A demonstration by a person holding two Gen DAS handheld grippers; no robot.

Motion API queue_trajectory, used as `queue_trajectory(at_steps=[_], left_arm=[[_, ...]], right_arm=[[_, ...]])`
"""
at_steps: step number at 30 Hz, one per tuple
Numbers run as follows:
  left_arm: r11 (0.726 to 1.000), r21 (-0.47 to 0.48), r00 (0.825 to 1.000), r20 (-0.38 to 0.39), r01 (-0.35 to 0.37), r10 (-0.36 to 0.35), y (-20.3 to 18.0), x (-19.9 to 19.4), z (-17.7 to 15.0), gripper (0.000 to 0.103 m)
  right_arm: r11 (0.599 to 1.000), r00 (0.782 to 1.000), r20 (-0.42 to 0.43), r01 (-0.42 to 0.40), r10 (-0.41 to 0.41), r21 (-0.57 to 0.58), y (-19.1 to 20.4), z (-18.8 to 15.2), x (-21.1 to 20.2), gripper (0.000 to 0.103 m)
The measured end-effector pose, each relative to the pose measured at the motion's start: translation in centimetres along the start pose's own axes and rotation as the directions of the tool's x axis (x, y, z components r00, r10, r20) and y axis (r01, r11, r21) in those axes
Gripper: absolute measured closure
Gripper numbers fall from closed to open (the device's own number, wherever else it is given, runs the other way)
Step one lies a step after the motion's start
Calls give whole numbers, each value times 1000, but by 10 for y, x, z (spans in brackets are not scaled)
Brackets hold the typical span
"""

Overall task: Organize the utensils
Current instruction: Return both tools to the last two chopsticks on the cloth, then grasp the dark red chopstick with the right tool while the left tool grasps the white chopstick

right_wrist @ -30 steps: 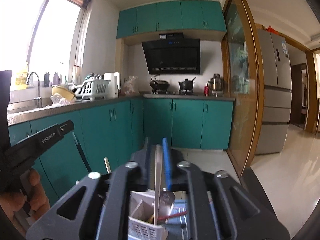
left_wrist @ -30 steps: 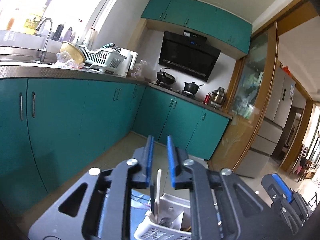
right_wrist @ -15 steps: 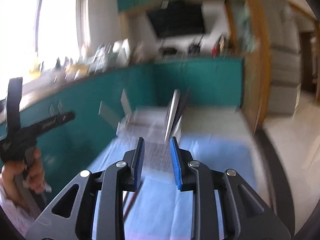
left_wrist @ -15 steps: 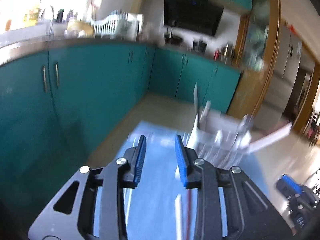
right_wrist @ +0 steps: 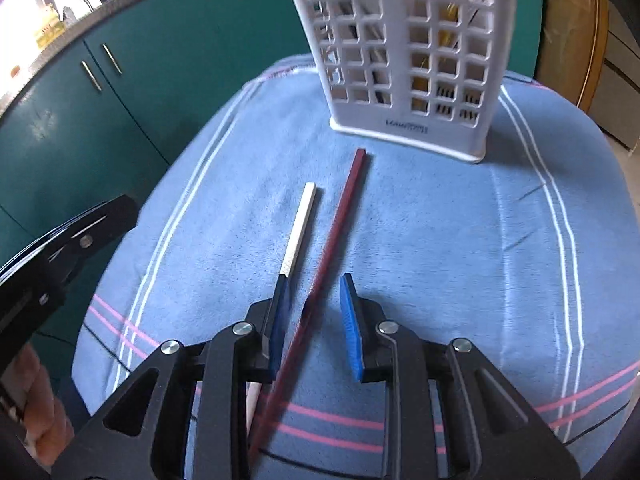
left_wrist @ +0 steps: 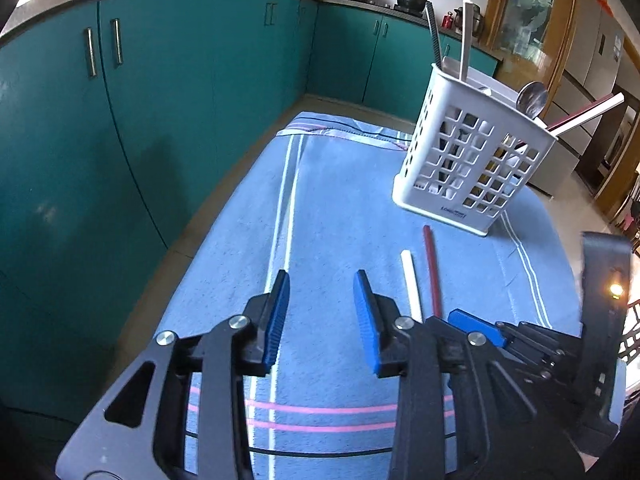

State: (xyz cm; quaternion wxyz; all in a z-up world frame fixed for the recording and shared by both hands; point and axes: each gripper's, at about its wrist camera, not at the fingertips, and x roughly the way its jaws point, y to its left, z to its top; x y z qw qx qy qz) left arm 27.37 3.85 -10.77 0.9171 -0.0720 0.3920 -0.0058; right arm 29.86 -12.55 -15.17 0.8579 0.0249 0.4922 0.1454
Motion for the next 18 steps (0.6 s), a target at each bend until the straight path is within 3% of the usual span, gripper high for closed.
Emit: queue_trajectory(at_steps=[2,5,11,18], left_arm=[[1000,4,1000,-1,-1,1,-1,0,0,70],[1000,8,1000,-3,1,-1,-2,2,-1,70],[999,31,1000,-19,25,-25,-15,8,-4,70],[992,103,995,-76,71,-64,-53,27,-16,60]], right_arm=[[999,999,7,40,-40,-11,4,0,2,85],[999,999,1,38,-38,10,2,-1,0,94],[991,998,8,66,-67,117,-24,-14,-12,97],[969,991,20,122,-129,214,-55,-37,-36,97]])
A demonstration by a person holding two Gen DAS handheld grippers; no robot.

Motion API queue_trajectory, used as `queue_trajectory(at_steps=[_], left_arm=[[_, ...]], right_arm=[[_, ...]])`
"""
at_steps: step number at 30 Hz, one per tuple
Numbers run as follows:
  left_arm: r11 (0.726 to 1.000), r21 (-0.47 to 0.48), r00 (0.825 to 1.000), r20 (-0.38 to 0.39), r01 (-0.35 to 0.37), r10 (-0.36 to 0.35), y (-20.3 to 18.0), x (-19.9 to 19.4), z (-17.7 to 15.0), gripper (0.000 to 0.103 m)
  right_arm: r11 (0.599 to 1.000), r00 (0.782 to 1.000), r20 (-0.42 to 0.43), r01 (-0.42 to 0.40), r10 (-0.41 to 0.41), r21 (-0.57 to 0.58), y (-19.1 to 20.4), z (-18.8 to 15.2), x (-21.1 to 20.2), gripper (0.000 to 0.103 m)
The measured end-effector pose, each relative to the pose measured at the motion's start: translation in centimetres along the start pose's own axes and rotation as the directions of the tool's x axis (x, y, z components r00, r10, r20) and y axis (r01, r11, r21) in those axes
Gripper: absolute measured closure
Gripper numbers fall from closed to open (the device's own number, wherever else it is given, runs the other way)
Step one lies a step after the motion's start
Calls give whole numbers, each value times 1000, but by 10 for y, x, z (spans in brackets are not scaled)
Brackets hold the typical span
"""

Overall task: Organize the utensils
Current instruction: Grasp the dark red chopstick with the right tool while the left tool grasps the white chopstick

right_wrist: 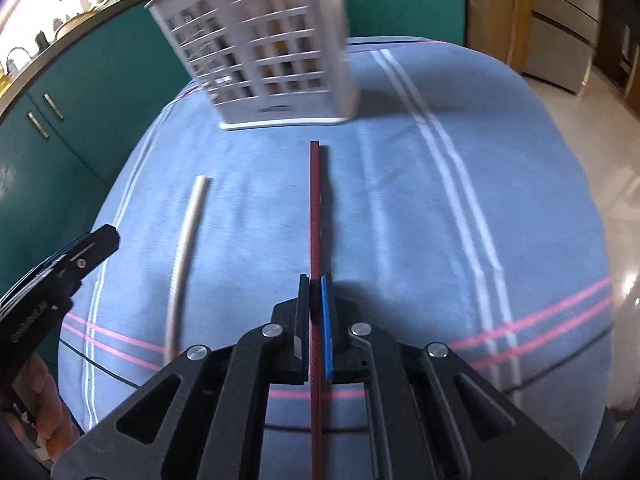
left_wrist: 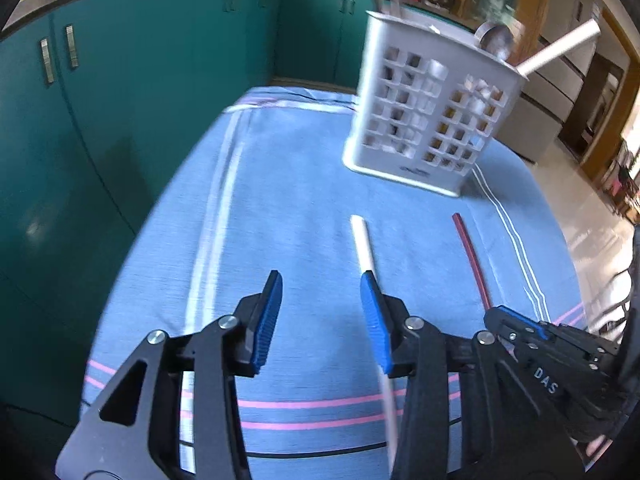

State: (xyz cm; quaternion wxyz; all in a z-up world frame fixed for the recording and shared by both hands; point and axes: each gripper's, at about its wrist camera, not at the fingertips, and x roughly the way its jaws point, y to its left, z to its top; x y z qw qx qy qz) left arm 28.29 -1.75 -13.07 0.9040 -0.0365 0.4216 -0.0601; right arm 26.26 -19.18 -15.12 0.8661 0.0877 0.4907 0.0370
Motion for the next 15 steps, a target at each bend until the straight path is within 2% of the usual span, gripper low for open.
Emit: queue_trajectory(at_steps=[1,3,7,9,11,12,15], left_arm=[[1000,13,1000,-9,8,-8,-7,4,-1,57],[999,31,1000,-22,15,-14,-16,11,-3,54],[998,55,998,-57,11,-8,-28,27,-7,54],[998,57,998,-70,5,-1,-30,34,-9,55],[998,56,996,-85,3,2,-29,37,-12,65],[998,63,997,-75,-6,11,-29,38,-13,72],[998,55,997,-80,11,-6,-26,37,-15,90]], right_arm=[[1000,1000,2,5,-5,2,-5,-1,-2,95],[1000,1000,8,7,-7,8,-12,-2,-7,84],[1000,1000,7,5,-5,-14,-4,-4,-8,84],[1000,1000,9,9,-9,-26,-15,-5,-10,84],[999,1000,14,15,-14,-41,-15,-7,-10,88],[999,1000,12,10,-10,-40,-15,-8,-11,97],[999,1000,10,-6,6,-33,-18,-10,-12,97]])
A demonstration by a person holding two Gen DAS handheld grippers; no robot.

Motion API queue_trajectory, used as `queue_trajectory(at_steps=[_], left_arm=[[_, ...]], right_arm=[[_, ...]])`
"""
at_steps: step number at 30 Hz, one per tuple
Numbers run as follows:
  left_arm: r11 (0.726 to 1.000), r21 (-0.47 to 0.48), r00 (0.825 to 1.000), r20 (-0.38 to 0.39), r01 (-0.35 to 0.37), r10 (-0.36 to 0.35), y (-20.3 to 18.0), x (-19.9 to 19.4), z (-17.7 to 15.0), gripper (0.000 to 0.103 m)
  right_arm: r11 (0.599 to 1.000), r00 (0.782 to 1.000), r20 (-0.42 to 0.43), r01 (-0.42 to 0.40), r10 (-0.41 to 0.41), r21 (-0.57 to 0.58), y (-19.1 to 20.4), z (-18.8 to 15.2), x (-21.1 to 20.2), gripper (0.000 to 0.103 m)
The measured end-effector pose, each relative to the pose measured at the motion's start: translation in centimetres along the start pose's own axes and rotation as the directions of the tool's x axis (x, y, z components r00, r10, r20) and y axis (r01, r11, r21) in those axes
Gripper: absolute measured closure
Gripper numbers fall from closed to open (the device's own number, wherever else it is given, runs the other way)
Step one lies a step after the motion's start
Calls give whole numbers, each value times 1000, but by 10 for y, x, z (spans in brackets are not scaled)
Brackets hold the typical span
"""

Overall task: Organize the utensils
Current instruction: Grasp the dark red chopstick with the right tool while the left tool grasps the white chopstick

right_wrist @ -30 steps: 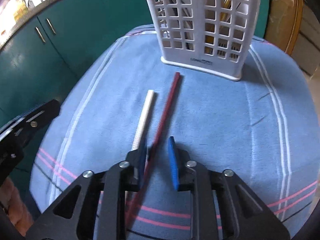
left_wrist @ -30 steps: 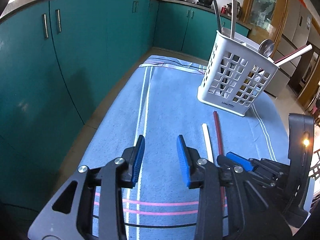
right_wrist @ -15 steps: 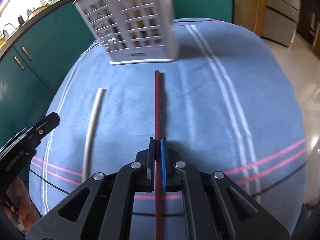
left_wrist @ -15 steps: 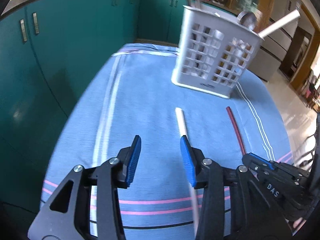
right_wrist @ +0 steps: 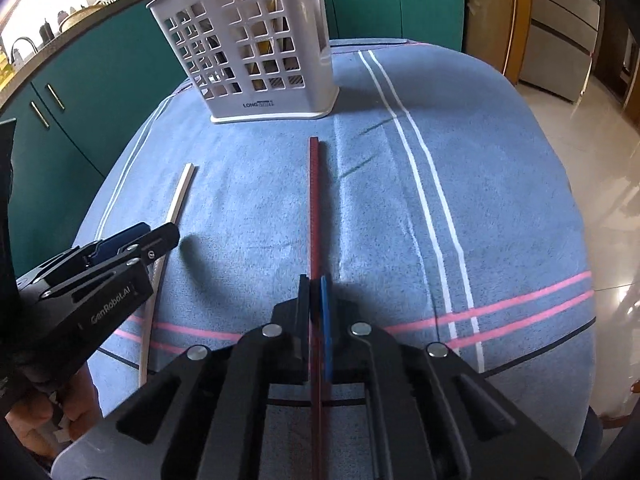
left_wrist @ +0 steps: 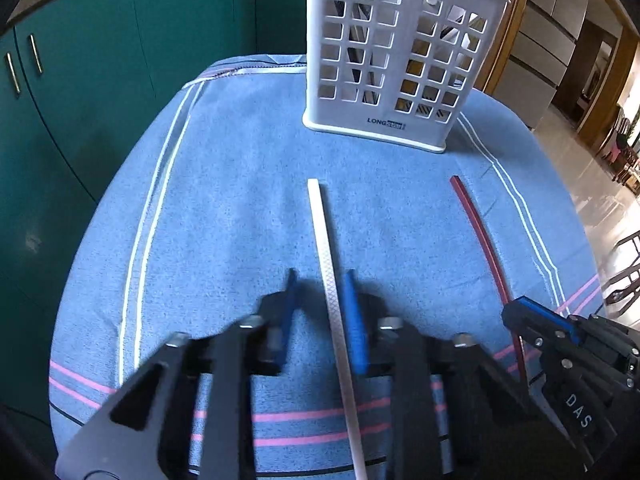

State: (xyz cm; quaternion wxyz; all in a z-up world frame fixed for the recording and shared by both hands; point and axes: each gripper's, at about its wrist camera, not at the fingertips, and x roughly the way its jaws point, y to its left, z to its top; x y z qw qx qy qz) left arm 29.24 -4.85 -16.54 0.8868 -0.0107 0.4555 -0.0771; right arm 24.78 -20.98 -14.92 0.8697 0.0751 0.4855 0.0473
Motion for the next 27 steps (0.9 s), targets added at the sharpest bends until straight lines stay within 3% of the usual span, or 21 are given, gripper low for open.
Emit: queue_trajectory(at_steps=[2,11,13,16,27], left_arm=[[1000,-8,1000,-5,14,-15,2,-2,-2,95],[997,39,997,-44,61,-60,3,-28,-31,96],[998,31,998,-37,54,-53,6,-29,-25,88],[999,22,999,-32,35,-34,8,-26,-9,79],[998,51,989,-144,42,-34,-5,16,32,78]], right_arm=[[1000,1000,-5,-8,8,5,-1,-2,-2,97],[998,996,-77,-44,41,-50,-2,-23,-19,94],[997,997,-71,-39,35,-59,-2,-20,-21,83],[998,999,-41,-15,13,-63,-1,-3,-21,82],[991,996,-85,2,-14,-137,11,49,18,82]])
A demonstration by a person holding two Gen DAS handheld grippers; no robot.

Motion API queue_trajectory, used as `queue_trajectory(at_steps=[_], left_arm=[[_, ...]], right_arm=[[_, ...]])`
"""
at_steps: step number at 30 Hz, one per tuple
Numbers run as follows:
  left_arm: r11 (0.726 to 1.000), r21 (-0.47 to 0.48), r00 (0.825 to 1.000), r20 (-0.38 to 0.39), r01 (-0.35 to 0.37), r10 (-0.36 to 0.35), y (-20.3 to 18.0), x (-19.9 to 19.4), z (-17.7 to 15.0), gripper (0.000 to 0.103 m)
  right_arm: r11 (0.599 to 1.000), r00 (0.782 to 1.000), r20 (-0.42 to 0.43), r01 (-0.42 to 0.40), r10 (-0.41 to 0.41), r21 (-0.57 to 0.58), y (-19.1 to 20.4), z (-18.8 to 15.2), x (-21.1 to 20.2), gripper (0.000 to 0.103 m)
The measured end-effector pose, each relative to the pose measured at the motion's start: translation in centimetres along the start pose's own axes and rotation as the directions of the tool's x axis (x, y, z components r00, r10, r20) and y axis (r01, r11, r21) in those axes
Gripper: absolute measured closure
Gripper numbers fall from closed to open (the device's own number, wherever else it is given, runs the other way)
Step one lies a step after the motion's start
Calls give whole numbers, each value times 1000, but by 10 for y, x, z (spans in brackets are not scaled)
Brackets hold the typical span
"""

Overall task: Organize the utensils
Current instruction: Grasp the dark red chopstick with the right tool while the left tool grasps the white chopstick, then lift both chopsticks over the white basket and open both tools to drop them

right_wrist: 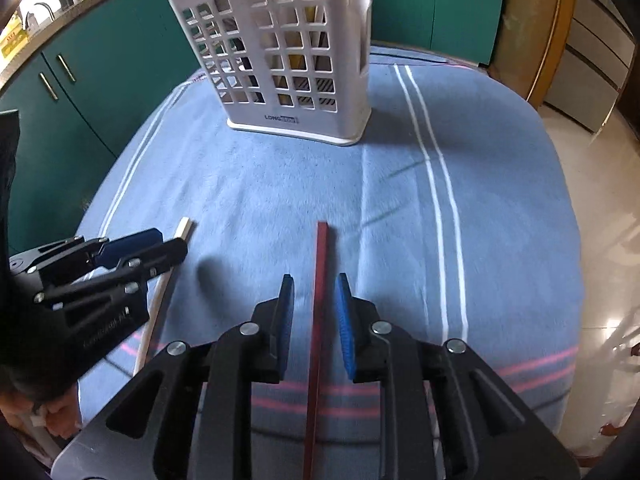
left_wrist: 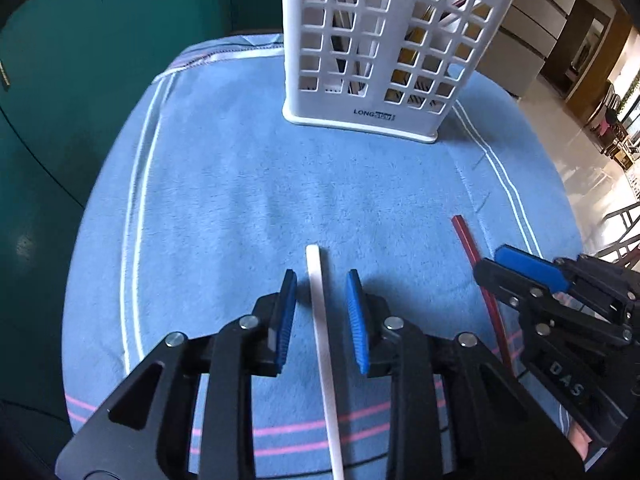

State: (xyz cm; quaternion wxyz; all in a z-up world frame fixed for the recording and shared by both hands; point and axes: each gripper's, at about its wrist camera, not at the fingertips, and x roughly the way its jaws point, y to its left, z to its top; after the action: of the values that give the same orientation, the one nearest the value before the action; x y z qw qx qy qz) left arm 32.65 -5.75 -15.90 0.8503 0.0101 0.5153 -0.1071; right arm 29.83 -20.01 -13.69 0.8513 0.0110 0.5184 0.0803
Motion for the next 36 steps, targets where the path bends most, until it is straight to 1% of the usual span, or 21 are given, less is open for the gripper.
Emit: queue_trajectory(at_steps=[5,11,17,18,19,20,21,23,25,28,31,33,35,36], left_arm=[[1000,4,1000,-11,-10,10,-1,5,6,77],[999,31,999,-24,-31,32,-5,7,9,77],[998,41,999,-23,-42,43,-7,7,6,77],[998,40,999,-21,-43,44,-7,6,5,79],[998,37,998,-16,-52,53,-7,6,4,86],[998,33,998,-12,-61,61,-7,6,4,90],[998,27,999,-12,-49,49,-5,5,3,95],[1000,10,1000,-14,-17,18,-3,4,1,96],[1000,1,1000,-5,-7,7,-3,-1,-2,97],[1000,-14,1000,24,5,-5,-1,-12,-1,97],[999,-28,997,74,23,-21,1,-36,2,97],[999,-28,993,118,29,-25,2,-56,4,97],[999,-22,985,169,39,-34,2,-78,7,97],[999,-17,978,205,44,-39,0,-93,11,97]], right_arm=[[999,999,-39,25,-25,-23,-3,12,16,82],[997,997,-63,45,-49,-56,-5,29,26,82],[995,995,-68,63,-69,-82,0,32,29,82],[995,995,-67,63,-68,-80,0,32,30,82],[995,996,-65,64,-69,-77,-1,32,30,83],[995,996,-64,60,-65,-75,0,30,30,91],[996,996,-64,55,-60,-73,1,29,30,95],[997,997,-60,47,-51,-64,3,30,30,96],[998,997,-59,41,-44,-58,5,25,28,96],[998,999,-25,45,-46,-55,3,20,11,96],[997,998,34,49,-47,-58,4,19,-15,96],[997,995,89,43,-38,-62,5,20,-40,96],[997,990,140,41,-31,-65,3,19,-65,96],[997,985,170,39,-27,-65,3,20,-78,96]])
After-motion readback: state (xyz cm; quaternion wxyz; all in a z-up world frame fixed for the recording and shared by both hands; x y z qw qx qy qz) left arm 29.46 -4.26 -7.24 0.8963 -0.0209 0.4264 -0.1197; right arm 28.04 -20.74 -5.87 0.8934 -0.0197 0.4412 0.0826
